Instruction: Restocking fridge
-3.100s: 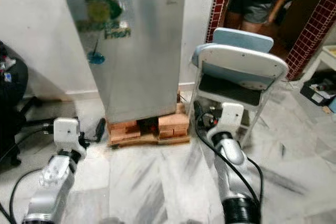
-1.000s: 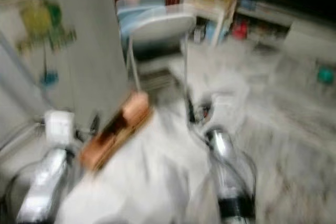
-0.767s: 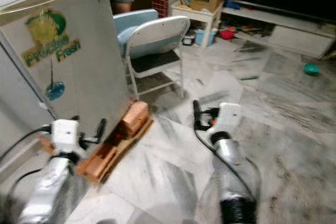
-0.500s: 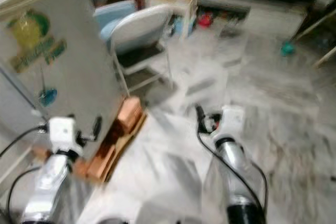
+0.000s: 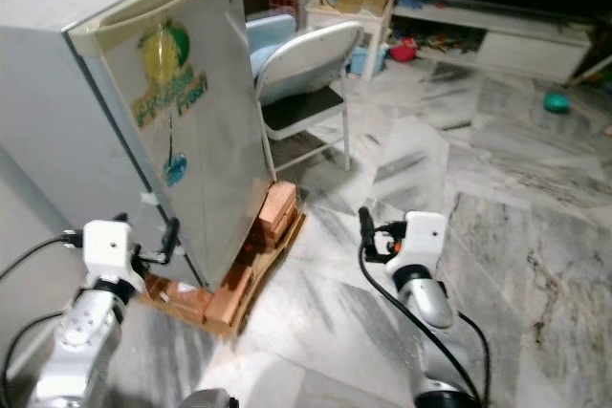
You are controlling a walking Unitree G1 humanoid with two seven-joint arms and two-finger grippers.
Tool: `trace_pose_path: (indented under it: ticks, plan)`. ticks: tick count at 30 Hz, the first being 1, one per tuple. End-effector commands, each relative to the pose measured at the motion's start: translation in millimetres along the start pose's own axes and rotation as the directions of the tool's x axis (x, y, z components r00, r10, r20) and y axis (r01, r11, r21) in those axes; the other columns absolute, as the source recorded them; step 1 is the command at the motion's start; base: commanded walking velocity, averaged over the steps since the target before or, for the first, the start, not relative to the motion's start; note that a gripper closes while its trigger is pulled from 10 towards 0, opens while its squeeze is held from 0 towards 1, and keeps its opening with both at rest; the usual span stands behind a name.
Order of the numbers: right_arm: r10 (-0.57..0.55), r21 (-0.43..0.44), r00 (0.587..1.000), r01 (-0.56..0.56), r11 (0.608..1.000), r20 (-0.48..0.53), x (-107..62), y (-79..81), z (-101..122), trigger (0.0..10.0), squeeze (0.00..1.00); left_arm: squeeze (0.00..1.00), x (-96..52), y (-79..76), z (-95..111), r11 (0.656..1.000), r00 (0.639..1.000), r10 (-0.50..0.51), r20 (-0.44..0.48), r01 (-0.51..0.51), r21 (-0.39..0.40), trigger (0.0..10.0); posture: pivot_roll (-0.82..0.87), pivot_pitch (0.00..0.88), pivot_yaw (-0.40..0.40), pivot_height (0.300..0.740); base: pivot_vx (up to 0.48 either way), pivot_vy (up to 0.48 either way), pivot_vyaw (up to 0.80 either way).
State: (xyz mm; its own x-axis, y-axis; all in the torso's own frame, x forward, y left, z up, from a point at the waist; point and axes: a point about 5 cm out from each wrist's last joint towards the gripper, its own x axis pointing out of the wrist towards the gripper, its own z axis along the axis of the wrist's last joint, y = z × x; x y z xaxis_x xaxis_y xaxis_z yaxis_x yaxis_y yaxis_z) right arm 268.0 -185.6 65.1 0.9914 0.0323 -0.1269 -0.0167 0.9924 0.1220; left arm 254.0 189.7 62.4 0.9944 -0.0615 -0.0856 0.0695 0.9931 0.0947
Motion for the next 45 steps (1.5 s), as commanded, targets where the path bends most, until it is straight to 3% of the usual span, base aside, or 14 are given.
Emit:
trace_pose_path:
  ticks: [1, 11, 27, 33, 45]
  plan:
    - [0.037, -0.001, 0.999, -0.037, 0.999, 0.017, 6.3, 11.2, 5.4, 10.0, 0.00, 0.00, -3.4, 7.5, -2.8, 1.000, 1.000, 0.011, -0.015, -0.011, 0.012, 10.0, 0.02, 0.000, -0.014, 0.740, 0.000, 0.476, 0.00]
    - [0.029, -0.012, 0.999, -0.028, 1.000, 0.019, 7.9, 9.1, 7.3, 10.0, 0.00, 0.00, -2.6, 7.4, -0.6, 1.000, 1.000, -0.008, -0.001, 0.008, 0.027, 10.0, 0.02, 0.000, -0.012, 0.740, 0.135, 0.405, -0.59]
    - [0.038, -0.018, 0.999, -0.038, 0.999, 0.023, 12.7, 11.3, 9.8, 10.0, 0.00, 0.00, -2.4, 0.0, 4.3, 0.997, 0.997, -0.072, 0.033, 0.072, 0.011, 10.0, 0.03, 0.000, -0.021, 0.740, 0.215, 0.000, -0.55]
    - [0.040, -0.017, 0.999, -0.040, 0.999, 0.023, 12.9, 12.1, 9.9, 10.0, 0.00, 0.00, -2.9, 0.6, 3.6, 0.998, 0.998, -0.058, 0.026, 0.058, 0.011, 10.0, 0.03, 0.000, -0.020, 0.740, 0.352, 0.000, 0.00]
    - [0.046, -0.026, 0.999, -0.046, 0.999, 0.002, 12.1, 13.1, 6.1, 10.0, 0.00, 0.00, -4.1, -0.4, 1.8, 0.998, 0.998, -0.065, 0.020, 0.065, 0.004, 10.0, 0.03, 0.000, -0.021, 0.740, 0.000, 0.000, 0.00]
